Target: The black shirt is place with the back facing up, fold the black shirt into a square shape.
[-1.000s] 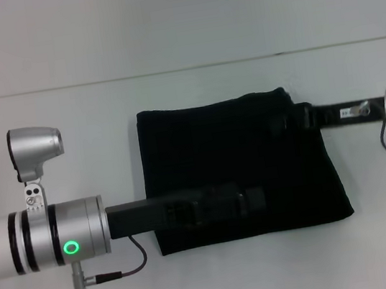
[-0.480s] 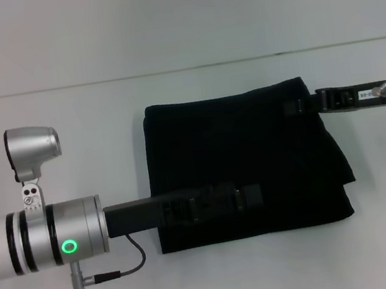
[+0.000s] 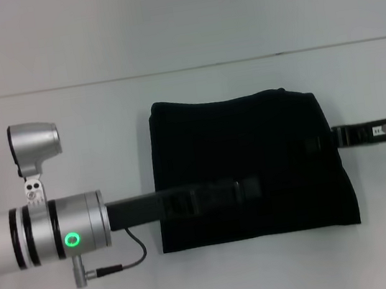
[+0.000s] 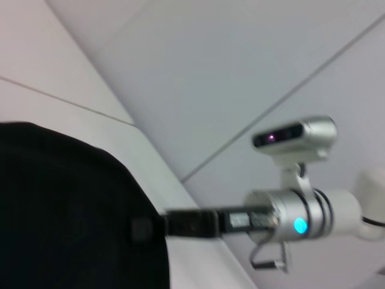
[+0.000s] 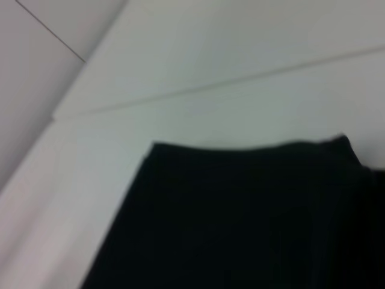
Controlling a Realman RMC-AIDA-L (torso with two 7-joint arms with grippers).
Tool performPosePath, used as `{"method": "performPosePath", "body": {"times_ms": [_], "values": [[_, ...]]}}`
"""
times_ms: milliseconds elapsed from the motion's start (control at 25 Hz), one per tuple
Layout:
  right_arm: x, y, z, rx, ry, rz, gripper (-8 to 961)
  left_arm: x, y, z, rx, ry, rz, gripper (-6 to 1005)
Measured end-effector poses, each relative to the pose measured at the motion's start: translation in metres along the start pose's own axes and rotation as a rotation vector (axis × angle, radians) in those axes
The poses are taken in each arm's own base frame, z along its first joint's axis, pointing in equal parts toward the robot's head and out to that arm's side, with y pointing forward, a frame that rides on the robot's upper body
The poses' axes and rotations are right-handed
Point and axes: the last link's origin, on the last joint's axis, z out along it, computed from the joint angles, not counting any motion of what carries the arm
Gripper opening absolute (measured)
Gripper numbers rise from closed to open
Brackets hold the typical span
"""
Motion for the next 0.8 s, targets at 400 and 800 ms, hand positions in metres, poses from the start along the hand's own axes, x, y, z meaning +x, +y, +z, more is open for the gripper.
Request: {"method": "performPosePath", "body": {"times_ms": [400,800], "values": [[-0.004,-0.021,-0.023,0.067,-0.031,0.008,228,0.038,-0.028,0.000,0.213,0.099,0.016,937],[-0.034,-0.021,-0.046,0.055,-0.113,0.014,616,0.071,-0.063,-0.010,0.500,0.227,-0.081,936]]}}
